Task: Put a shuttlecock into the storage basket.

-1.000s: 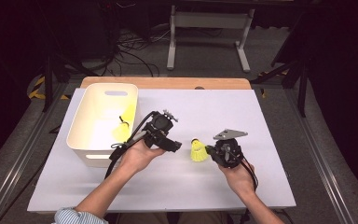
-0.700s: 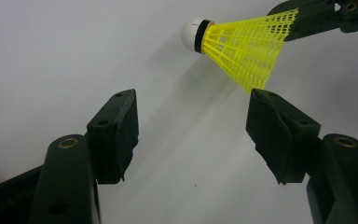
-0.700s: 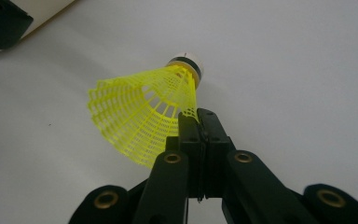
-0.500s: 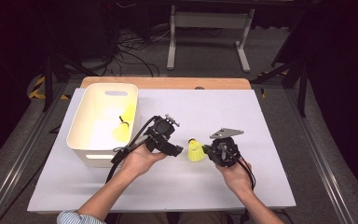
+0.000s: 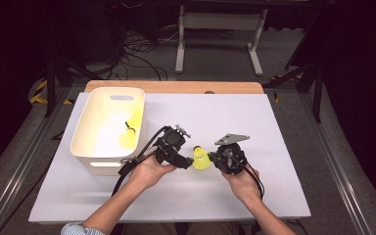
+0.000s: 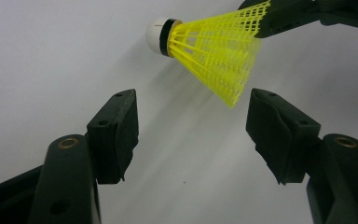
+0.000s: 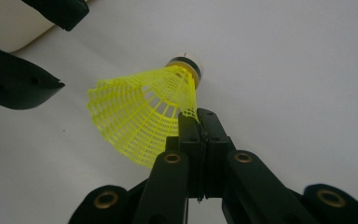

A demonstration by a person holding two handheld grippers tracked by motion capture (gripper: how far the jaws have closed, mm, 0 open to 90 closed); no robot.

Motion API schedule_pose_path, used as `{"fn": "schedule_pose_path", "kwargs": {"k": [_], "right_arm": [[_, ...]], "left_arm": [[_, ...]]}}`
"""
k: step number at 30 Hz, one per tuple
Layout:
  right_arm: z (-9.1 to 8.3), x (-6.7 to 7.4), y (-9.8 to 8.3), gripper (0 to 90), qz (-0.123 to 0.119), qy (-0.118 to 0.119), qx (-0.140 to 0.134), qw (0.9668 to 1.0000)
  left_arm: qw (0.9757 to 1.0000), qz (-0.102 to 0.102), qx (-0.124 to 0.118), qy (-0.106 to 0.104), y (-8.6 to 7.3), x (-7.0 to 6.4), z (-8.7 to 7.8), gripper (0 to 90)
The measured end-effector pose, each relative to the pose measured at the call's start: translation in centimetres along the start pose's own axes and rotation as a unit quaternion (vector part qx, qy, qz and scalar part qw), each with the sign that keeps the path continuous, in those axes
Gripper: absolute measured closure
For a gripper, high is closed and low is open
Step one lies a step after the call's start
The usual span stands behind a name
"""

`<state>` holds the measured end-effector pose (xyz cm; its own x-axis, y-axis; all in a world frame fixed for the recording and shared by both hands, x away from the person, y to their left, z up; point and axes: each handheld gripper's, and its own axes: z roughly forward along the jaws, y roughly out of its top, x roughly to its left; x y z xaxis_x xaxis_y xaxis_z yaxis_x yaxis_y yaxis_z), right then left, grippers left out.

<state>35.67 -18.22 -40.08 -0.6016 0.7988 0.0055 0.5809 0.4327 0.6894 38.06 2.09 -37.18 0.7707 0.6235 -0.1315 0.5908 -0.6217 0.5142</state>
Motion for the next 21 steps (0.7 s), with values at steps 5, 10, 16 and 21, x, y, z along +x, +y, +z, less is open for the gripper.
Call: {"fn": "schedule_pose_path", "kwargs": {"k": [5,10,16,21], "right_arm": [[0.2,0.3,0.1,89.4,-0.001,0.005,0.000,1.0000],[0.3,0.6,0.2,89.4,-0.004,0.010,0.000,0.9999],[0.3,1.0,0.2,89.4,-0.008,0.018,-0.002,0.9998],[0.2,1.3,0.2,89.4,-0.010,0.024,-0.003,0.9997]], "left_arm": [[1.0000,0.000,0.002,-0.003,0.0,-0.2,0.4,35.3],[1.0000,-0.001,0.010,-0.003,-0.1,-0.1,0.9,36.2],[0.9999,-0.003,0.013,0.001,-0.1,-0.1,1.4,38.5],[0.9998,-0.001,0.017,-0.005,-0.1,0.1,1.5,45.0]]}}
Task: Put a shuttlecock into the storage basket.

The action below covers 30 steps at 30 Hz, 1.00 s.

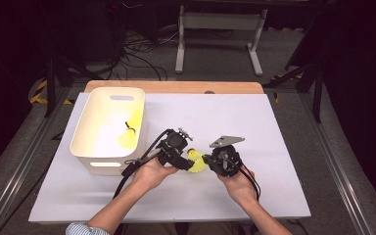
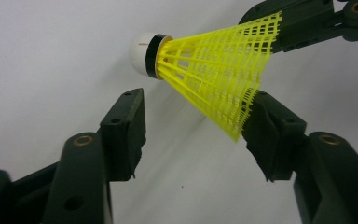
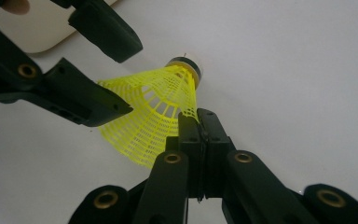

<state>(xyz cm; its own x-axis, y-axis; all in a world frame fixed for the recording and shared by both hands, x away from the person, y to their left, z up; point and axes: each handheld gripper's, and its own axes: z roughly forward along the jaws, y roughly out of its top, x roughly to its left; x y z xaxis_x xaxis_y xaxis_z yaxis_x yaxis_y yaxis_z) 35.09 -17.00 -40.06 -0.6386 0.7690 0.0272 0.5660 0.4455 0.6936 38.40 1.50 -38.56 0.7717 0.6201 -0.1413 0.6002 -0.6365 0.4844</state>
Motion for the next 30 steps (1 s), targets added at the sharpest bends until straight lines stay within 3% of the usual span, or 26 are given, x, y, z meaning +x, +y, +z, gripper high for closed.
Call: {"fn": "schedule_pose_path", "kwargs": {"k": [19,30], "right_arm": [[0.05,0.34,-0.09,89.2,-0.008,0.012,-0.002,0.9999],[-0.16,0.41,-0.18,82.7,-0.003,0.029,-0.005,0.9996]], "left_arm": [[0.9999,0.008,-0.005,-0.003,-0.13,0.01,-0.40,82.9],[0.9996,0.021,0.000,0.017,0.20,-0.19,-0.43,88.7]]}}
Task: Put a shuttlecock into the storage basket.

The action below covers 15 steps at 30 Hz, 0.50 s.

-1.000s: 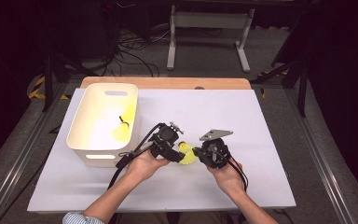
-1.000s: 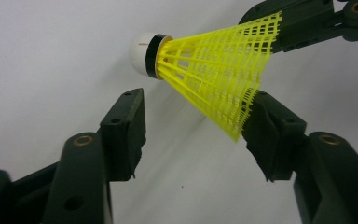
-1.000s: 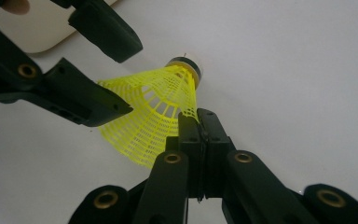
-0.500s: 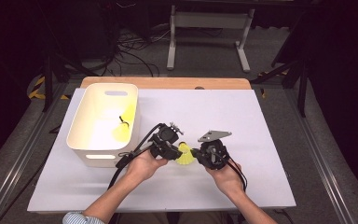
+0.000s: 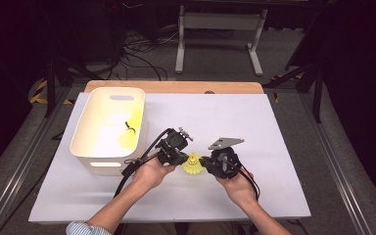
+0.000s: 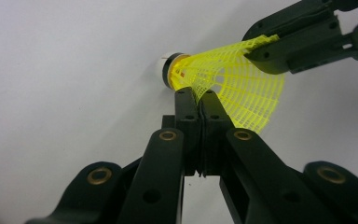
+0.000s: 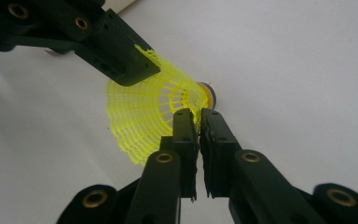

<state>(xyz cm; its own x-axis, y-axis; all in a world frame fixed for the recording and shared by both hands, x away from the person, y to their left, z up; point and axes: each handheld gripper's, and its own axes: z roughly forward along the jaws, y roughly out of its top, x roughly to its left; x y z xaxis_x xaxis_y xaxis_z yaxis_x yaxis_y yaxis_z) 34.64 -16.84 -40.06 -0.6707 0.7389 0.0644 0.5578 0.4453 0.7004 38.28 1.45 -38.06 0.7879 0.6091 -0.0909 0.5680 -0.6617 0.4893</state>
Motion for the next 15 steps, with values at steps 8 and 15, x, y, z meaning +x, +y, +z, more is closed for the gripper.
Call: {"fn": "schedule_pose_path", "kwargs": {"k": [8,15], "right_arm": [[-0.7,0.2,-0.2,63.6,0.000,0.005,-0.011,0.9999],[-1.8,-0.1,-0.6,46.4,0.005,0.010,-0.028,0.9995]], "left_arm": [[0.9999,0.001,0.003,0.012,0.4,-0.1,0.1,89.3],[0.9999,-0.002,0.007,0.013,0.4,0.2,0.1,89.3]]}}
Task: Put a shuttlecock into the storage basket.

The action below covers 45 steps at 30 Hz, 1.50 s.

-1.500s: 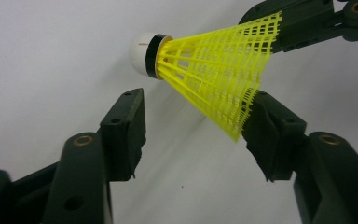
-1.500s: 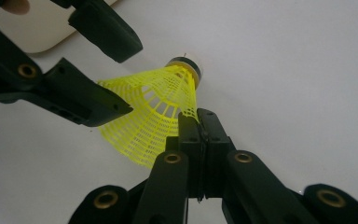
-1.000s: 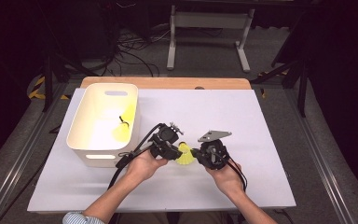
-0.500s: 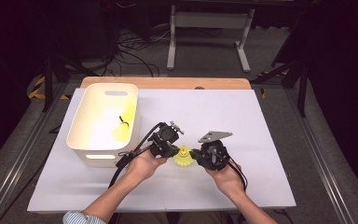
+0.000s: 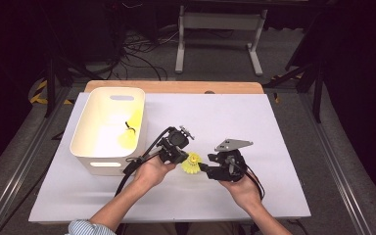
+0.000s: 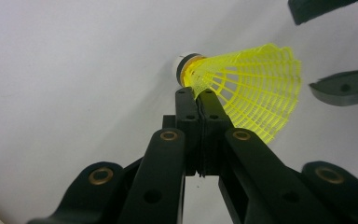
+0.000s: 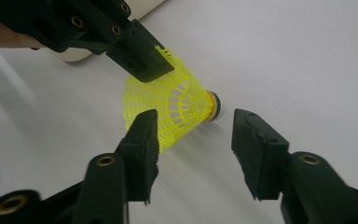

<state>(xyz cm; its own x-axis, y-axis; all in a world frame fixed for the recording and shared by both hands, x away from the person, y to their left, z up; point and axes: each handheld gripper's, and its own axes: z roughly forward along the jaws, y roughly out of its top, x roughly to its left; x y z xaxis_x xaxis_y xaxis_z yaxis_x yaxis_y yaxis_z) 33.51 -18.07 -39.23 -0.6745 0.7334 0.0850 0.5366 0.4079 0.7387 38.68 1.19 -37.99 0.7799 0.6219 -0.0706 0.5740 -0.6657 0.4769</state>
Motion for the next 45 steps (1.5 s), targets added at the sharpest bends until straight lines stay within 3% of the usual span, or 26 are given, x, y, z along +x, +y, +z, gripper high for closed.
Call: {"fn": "schedule_pose_path", "kwargs": {"k": [9,17,45], "right_arm": [[-1.4,-0.8,-1.0,33.5,-0.005,-0.008,-0.040,0.9991],[-2.3,-1.7,-2.1,23.9,-0.012,-0.023,-0.050,0.9984],[-5.0,-3.8,-5.1,14.5,0.002,-0.062,-0.075,0.9953]], "left_arm": [[1.0000,-0.002,-0.005,-0.004,-0.2,0.2,-0.7,89.2],[1.0000,0.000,-0.007,-0.004,-0.4,0.1,-1.3,89.2],[0.9999,0.004,-0.010,0.002,-0.8,0.5,-3.2,89.1]]}}
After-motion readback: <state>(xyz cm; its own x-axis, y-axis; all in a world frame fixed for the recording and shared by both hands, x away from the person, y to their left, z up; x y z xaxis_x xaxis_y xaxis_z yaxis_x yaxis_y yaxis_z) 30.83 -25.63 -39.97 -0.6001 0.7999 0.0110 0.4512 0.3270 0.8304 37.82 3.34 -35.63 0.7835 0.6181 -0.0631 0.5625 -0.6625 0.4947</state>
